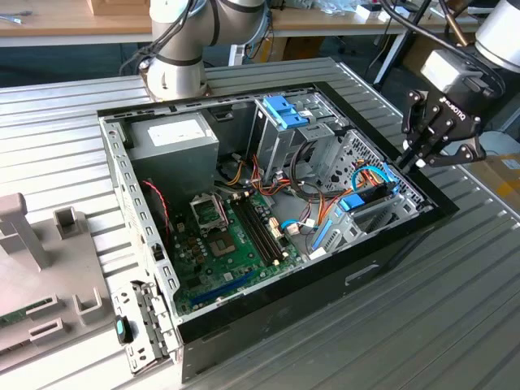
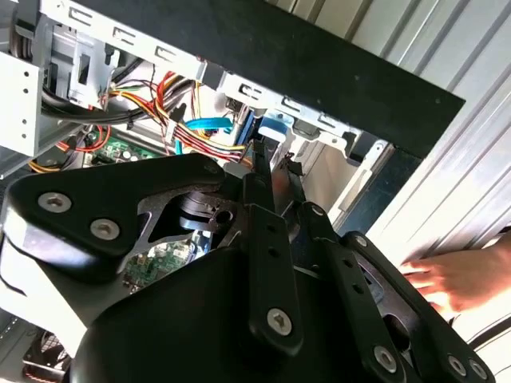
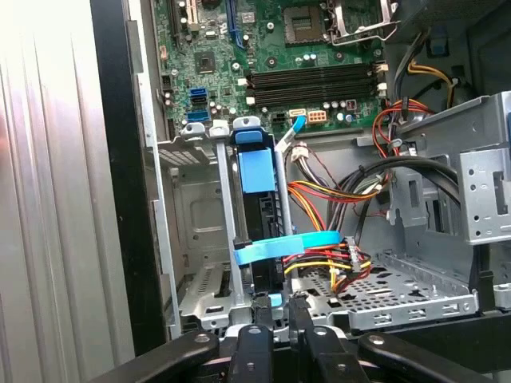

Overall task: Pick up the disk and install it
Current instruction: 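Insert the second disk wire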

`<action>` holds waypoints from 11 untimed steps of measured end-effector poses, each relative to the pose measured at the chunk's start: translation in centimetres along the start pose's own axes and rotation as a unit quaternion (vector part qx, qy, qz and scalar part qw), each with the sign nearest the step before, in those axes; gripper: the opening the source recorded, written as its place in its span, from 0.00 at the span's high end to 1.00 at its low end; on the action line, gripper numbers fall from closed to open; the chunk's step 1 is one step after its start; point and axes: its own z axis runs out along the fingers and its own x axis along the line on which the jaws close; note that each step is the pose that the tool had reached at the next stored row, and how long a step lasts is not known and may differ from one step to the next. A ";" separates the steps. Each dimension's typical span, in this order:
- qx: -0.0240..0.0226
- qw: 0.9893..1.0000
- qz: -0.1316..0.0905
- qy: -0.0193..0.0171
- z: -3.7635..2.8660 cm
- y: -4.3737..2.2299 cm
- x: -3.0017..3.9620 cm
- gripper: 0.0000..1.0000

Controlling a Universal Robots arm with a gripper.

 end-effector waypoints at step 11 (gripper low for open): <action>0.012 1.000 0.000 -0.002 -0.46 1.53 0.42 0.76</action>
